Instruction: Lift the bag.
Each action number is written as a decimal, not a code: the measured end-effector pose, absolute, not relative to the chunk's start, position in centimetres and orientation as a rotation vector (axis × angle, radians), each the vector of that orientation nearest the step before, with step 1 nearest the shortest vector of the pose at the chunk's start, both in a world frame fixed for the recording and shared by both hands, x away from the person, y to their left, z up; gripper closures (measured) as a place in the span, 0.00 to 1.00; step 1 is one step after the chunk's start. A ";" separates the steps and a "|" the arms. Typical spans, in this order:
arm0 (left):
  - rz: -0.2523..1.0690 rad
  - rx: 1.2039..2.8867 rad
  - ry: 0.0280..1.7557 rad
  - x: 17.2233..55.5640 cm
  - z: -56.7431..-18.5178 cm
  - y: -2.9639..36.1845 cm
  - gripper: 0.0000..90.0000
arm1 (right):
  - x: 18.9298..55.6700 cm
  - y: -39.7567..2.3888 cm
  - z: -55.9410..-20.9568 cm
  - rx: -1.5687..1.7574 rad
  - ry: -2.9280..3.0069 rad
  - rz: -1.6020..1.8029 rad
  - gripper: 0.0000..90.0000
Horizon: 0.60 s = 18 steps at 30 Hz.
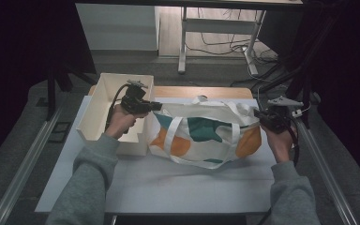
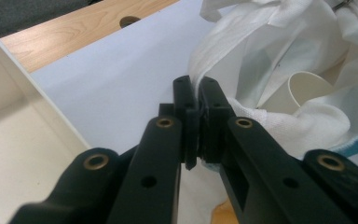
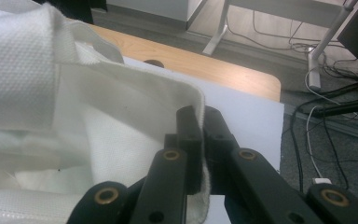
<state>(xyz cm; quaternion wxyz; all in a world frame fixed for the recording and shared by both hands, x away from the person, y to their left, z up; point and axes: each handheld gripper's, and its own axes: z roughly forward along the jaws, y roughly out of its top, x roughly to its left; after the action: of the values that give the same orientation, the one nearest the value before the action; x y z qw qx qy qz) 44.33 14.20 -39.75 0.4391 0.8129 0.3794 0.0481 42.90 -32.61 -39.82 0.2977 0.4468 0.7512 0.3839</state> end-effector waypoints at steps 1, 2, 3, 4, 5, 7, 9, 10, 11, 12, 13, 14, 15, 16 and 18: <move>0.119 2.022 0.944 44.4 -39.8 14.1 0.97 | 42.9 -32.7 -39.9 1.190 1.998 1.022 0.97; 0.117 2.025 0.946 44.4 -39.9 14.1 0.97 | 43.0 -32.7 -40.0 1.195 1.999 1.022 0.97; 0.118 2.029 0.946 44.5 -39.9 14.1 0.97 | 43.0 -32.7 -40.2 1.199 2.000 1.021 0.97; 0.115 2.031 0.949 44.5 -40.0 14.0 0.97 | 43.1 -32.7 -40.3 1.203 2.002 1.019 0.97; 0.113 2.033 0.951 44.6 -40.1 14.0 0.97 | 43.2 -32.7 -40.5 1.206 2.006 1.017 0.97; 0.106 2.042 0.955 44.8 -40.3 14.0 0.96 | 43.4 -32.7 -40.9 1.213 2.015 1.007 0.97; 0.105 2.045 0.962 44.8 -40.4 13.9 0.96 | 43.5 -32.7 -41.2 1.220 2.023 0.997 0.97; 0.107 2.046 0.963 44.9 -40.4 13.8 0.96 | 43.6 -32.7 -41.3 1.228 2.022 1.000 0.97; 0.109 2.046 0.963 44.9 -40.4 13.8 0.96 | 43.6 -32.7 -41.3 1.231 2.023 1.001 0.97; 0.112 2.048 0.962 44.8 -40.4 13.8 0.96 | 43.6 -32.7 -41.3 1.234 2.022 1.005 0.97; 0.116 2.048 0.963 44.8 -40.3 13.7 0.95 | 43.6 -32.7 -41.2 1.236 2.018 1.011 0.96; 0.123 2.049 0.963 44.7 -40.3 13.7 0.95 | 43.5 -32.8 -41.1 1.234 2.012 1.018 0.95; 0.140 2.047 0.963 44.6 -40.2 13.7 0.92 | 43.4 -32.8 -41.0 1.233 2.003 1.026 0.90; 0.157 2.038 0.959 44.4 -40.1 13.8 0.85 | 43.3 -32.8 -40.7 1.230 1.989 1.040 0.81; 0.180 1.999 0.958 44.1 -39.7 14.2 0.68 | 42.8 -33.0 -40.2 1.231 1.958 1.099 0.61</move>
<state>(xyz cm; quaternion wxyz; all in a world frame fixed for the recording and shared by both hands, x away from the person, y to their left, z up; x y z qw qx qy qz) 44.05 14.16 -39.65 0.4429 0.8058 0.3863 0.0726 42.78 -33.02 -40.18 0.2865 0.4607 0.7326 0.4111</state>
